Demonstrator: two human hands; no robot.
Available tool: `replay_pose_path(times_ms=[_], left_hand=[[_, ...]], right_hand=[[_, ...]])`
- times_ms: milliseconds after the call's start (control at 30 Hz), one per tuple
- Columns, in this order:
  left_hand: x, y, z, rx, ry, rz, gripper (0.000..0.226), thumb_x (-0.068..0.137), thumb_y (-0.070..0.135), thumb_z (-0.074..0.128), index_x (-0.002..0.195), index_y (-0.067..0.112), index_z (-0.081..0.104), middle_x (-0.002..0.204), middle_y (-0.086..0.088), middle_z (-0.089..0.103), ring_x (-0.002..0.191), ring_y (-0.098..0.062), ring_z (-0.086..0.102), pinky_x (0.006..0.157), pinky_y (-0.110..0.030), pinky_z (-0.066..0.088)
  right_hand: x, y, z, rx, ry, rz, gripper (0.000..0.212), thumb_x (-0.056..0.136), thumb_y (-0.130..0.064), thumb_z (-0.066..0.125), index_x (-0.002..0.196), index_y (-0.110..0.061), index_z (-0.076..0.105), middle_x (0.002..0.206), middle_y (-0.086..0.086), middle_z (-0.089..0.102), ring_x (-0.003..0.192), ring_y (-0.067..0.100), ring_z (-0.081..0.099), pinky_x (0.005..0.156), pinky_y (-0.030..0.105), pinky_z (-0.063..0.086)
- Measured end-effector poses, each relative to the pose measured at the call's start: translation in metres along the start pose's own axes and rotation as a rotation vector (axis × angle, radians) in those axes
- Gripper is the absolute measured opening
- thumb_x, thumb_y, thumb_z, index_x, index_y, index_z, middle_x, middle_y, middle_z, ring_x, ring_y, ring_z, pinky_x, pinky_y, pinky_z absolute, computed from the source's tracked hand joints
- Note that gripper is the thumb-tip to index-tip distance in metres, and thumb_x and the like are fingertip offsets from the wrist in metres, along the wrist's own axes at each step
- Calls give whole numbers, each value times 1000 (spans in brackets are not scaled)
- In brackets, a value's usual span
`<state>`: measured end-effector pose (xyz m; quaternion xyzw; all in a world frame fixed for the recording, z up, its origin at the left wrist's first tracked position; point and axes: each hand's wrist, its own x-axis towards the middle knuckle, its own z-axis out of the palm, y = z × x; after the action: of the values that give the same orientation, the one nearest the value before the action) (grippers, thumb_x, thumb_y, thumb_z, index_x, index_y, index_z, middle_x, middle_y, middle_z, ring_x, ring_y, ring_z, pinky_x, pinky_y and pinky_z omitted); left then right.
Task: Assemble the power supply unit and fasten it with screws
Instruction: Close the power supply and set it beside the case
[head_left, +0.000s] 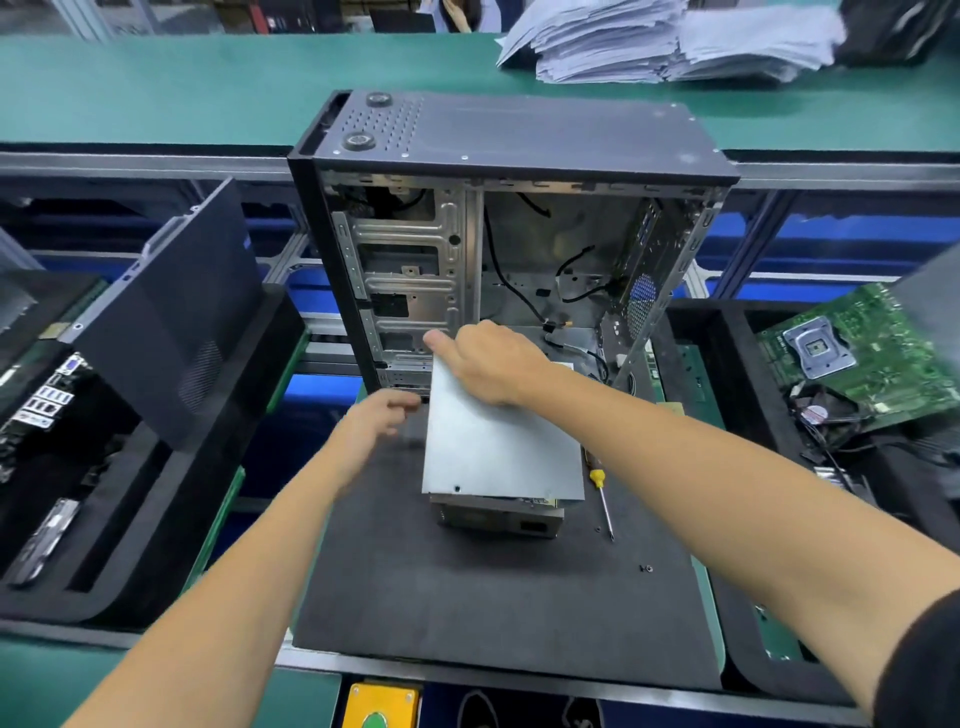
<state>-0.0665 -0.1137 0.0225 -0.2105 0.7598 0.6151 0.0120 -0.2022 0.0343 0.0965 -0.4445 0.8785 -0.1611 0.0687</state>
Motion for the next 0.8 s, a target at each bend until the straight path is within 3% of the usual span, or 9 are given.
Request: replay_pose_path(times_ms=[33, 67, 133, 233, 300, 367, 467, 633, 800], left_hand=[[-1, 12, -1, -172, -37, 1, 34, 100, 33, 45, 118, 12, 63, 119, -10, 66, 116, -32, 58, 96, -41, 45], [0, 21, 0, -280, -95, -22, 56, 96, 56, 41, 123, 11, 61, 119, -11, 66, 112, -32, 61, 94, -43, 49], [2, 34, 3, -273, -233, -10, 79, 81, 75, 46, 133, 17, 55, 128, -7, 63, 111, -29, 63, 89, -43, 53], [6, 37, 13, -233, -293, -7, 85, 71, 58, 73, 140, 20, 43, 131, -5, 61, 115, -27, 63, 85, -41, 55], [11, 37, 16, -267, -246, -11, 80, 70, 40, 77, 139, 19, 42, 124, -6, 64, 109, -25, 66, 78, -36, 57], [15, 36, 16, -258, -207, -6, 74, 71, 29, 74, 138, 20, 44, 120, -4, 66, 106, -23, 68, 78, -36, 57], [18, 29, 13, -258, -164, -3, 76, 67, 28, 75, 138, 20, 46, 119, -1, 68, 105, -22, 68, 79, -39, 57], [20, 22, 10, -347, -166, -4, 74, 67, 26, 74, 136, 17, 49, 124, -5, 67, 108, -26, 67, 74, -37, 58], [26, 31, 15, -400, -163, 10, 82, 62, 31, 75, 137, 12, 47, 128, -10, 64, 114, -30, 63, 86, -47, 55]], right_hand=[[1, -1, -5, 44, 22, 27, 28, 101, -24, 23, 111, -14, 46, 65, 4, 34, 60, 26, 39, 47, 30, 20], [2, 0, -8, 64, 24, 47, 27, 99, -21, 24, 119, -15, 42, 66, 2, 31, 61, 25, 37, 46, 30, 18], [8, 3, -13, 73, 1, 77, 31, 98, -28, 18, 108, -14, 44, 67, 1, 28, 69, 28, 41, 49, 31, 19], [14, 10, -19, 195, 54, 116, 35, 104, -30, 18, 82, -13, 40, 66, 3, 35, 71, 31, 44, 50, 35, 26], [13, 11, -23, 333, 61, 138, 32, 105, -22, 23, 74, -16, 32, 69, 6, 43, 71, 30, 46, 57, 38, 37], [12, 17, -30, 413, 81, 147, 46, 104, -35, 18, 67, -17, 39, 68, 7, 51, 66, 26, 47, 65, 34, 41], [11, 37, -37, 537, 65, 227, 67, 98, -54, 14, 63, -12, 54, 62, 4, 61, 60, 18, 54, 63, 28, 44], [5, 73, -43, 566, -16, 286, 66, 100, -54, 23, 68, -10, 61, 73, 4, 66, 67, 16, 58, 67, 27, 47], [2, 83, -44, 500, -30, 245, 64, 98, -60, 29, 64, -14, 58, 69, -3, 60, 62, 10, 52, 65, 28, 39]])
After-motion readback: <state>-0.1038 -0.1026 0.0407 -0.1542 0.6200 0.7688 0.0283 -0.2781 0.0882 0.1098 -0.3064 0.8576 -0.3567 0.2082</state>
